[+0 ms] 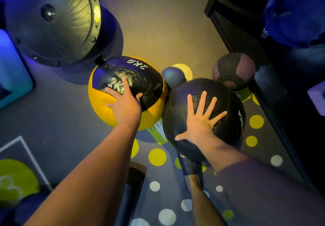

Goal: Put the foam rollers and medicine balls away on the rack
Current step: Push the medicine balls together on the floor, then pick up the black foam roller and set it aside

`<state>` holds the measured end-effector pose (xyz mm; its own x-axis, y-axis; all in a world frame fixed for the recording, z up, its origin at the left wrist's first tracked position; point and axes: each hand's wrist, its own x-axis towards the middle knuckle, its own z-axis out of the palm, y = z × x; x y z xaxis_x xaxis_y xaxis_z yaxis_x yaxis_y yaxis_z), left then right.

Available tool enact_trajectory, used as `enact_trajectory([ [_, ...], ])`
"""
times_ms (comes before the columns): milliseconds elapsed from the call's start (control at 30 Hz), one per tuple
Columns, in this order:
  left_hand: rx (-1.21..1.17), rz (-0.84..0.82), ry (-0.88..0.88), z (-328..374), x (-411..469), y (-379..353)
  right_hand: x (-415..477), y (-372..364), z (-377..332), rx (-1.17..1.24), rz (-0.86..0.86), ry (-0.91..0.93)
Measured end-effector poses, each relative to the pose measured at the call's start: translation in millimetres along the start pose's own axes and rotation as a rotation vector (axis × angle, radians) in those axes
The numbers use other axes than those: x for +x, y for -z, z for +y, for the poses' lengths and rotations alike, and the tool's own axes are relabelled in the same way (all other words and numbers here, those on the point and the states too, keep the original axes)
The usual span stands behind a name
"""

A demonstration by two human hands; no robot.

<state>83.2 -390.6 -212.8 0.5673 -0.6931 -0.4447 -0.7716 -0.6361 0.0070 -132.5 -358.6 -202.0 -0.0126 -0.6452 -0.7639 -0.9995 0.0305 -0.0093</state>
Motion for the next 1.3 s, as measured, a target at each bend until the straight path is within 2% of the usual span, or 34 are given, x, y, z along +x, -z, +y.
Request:
enact_trajectory([
  [167,-0.252,0.139,-0.153,-52,-74,-4,-20,-15,-7,-0.098,0.124,-0.021],
  [300,-0.462,0.127,-0.083,-137,-169,-15,-79,-50,-32,-0.323,0.35,0.131],
  [367,-0.481,0.075,-0.015,-198,-227,-21,-129,-89,-45,-0.283,0.388,0.125],
  [433,-0.43,-0.011,-0.014,-270,-287,-27,-188,-138,-51,-0.138,0.405,0.077],
  [500,-0.364,-0.09,-0.057,-346,-346,-34,-248,-196,-56,-0.072,0.363,0.024],
  [633,-0.402,-0.156,-0.073,-473,-447,-62,-355,-309,-94,0.099,0.116,-0.085],
  [733,-0.404,-0.175,-0.075,-549,-488,-102,-427,-394,-137,0.258,-0.033,-0.031],
  [833,-0.502,-0.173,0.066,-588,-503,-154,-460,-469,-149,0.304,-0.1,-0.001],
  [933,-0.615,-0.149,0.204,-605,-507,-215,-451,-538,-148,0.368,-0.138,0.004],
  [1000,-0.705,-0.124,0.205,-612,-509,-250,-437,-572,-151,0.437,-0.135,0.045],
  [1067,-0.727,-0.076,0.132,-614,-494,-278,-414,-596,-161,0.48,-0.053,0.076],
  [1167,-0.488,-0.017,-0.062,-605,-441,-313,-365,-614,-193,0.527,0.072,0.074],
  [1233,-0.338,0.015,-0.073,-593,-391,-334,-315,-618,-222,0.673,0.153,0.088],
  [1300,-0.266,0.031,-0.003,-591,-355,-355,-273,-631,-247,0.771,0.239,0.122],
])
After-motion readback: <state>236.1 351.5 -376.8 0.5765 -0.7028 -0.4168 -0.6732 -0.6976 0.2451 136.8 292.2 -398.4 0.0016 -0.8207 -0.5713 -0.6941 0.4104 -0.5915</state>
